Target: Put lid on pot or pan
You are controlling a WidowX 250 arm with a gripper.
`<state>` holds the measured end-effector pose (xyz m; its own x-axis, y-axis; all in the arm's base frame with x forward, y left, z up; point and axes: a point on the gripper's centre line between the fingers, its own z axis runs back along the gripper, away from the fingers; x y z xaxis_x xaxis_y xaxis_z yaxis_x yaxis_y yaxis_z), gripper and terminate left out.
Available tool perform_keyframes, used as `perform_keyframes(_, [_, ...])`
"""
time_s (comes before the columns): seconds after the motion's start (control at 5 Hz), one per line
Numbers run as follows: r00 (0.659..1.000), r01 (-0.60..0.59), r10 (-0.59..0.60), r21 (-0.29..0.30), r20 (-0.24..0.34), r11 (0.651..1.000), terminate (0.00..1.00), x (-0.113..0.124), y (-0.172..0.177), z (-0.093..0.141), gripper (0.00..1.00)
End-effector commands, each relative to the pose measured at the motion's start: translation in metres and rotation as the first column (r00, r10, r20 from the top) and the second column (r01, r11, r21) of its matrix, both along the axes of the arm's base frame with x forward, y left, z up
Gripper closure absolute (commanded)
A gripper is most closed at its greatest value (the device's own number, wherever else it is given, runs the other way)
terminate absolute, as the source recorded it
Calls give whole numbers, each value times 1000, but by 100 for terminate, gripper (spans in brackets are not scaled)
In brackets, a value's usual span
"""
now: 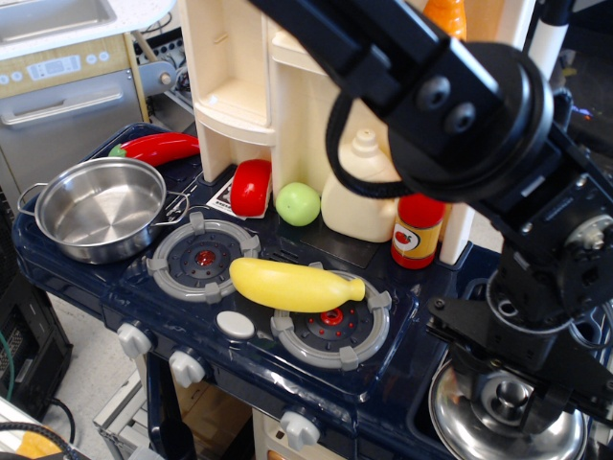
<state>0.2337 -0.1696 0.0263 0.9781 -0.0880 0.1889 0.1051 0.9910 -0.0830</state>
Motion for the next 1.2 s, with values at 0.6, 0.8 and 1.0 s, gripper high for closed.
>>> perform_keyframes(0.6, [997, -63, 73, 218, -37, 974, 0, -9, 30, 100, 100])
perform_keyframes(0.8, [996, -75, 85, 256, -28, 964, 0, -12, 78, 115, 100])
perform_keyframes(1.0, [997, -73, 69, 283, 24, 956, 0, -16, 128, 122, 100])
